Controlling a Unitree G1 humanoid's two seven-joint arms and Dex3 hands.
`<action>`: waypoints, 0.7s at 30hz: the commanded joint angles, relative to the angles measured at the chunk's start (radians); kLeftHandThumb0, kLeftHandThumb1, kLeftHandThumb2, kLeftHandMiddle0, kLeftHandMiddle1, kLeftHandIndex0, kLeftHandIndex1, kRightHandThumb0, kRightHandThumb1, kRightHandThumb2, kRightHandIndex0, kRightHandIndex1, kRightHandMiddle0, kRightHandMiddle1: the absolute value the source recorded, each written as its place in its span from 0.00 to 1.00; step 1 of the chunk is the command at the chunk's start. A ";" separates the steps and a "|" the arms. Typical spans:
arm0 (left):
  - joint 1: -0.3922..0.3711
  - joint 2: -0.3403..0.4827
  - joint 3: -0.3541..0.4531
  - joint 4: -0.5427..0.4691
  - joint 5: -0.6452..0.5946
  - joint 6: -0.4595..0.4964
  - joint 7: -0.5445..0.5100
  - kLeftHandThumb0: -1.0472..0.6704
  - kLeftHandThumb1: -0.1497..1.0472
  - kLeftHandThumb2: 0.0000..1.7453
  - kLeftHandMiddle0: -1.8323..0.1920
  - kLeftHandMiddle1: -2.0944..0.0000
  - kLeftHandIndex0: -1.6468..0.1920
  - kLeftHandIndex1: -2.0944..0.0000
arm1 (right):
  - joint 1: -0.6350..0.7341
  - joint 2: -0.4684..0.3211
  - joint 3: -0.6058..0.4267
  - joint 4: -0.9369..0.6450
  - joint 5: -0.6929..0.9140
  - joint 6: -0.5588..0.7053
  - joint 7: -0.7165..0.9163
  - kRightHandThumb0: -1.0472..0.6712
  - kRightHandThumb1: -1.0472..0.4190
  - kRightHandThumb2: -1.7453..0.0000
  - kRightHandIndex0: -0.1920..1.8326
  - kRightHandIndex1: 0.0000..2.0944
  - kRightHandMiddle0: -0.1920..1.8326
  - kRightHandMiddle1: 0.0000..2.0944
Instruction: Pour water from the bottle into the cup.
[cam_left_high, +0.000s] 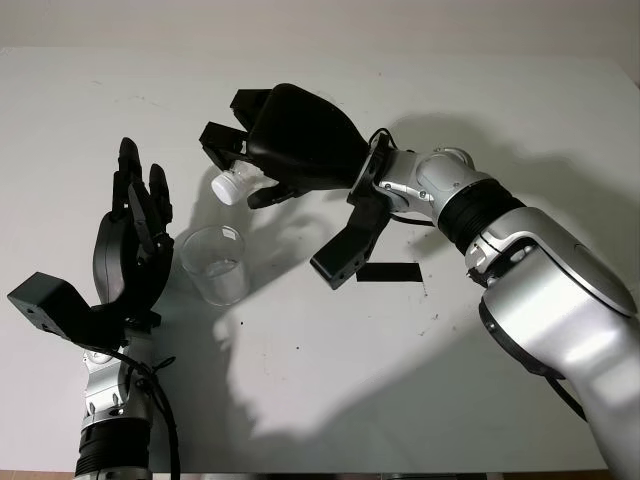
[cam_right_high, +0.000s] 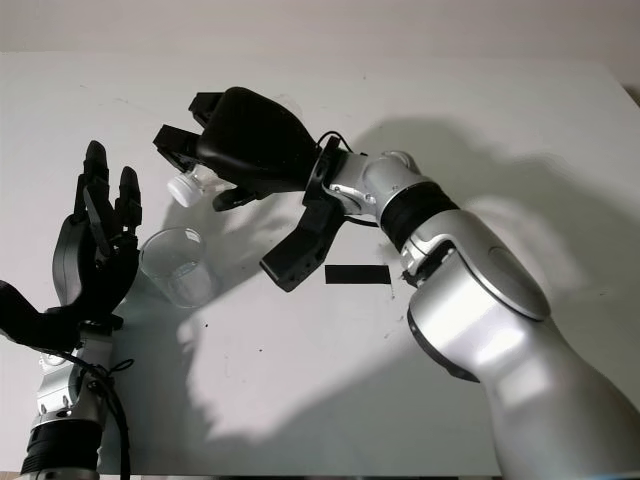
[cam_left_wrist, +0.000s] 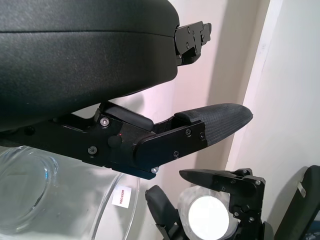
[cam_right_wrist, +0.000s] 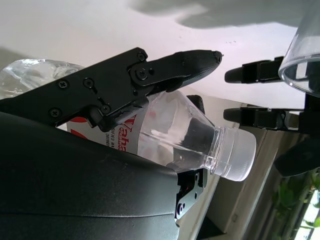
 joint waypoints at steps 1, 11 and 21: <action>0.033 -0.032 -0.007 0.029 0.004 -0.015 0.001 0.17 1.00 0.41 1.00 1.00 1.00 1.00 | -0.043 -0.002 0.024 -0.019 -0.025 0.016 -0.035 0.34 0.00 0.87 0.75 1.00 0.46 1.00; 0.029 -0.037 -0.009 0.041 0.009 -0.030 0.006 0.17 1.00 0.41 1.00 1.00 1.00 1.00 | -0.052 0.014 0.066 -0.033 -0.055 0.028 -0.079 0.34 0.00 0.95 0.70 1.00 0.32 0.93; 0.029 -0.037 -0.007 0.042 0.002 -0.030 0.003 0.17 1.00 0.41 1.00 1.00 1.00 1.00 | -0.061 0.018 0.108 -0.040 -0.097 0.050 -0.099 0.35 0.00 0.95 0.68 1.00 0.27 0.89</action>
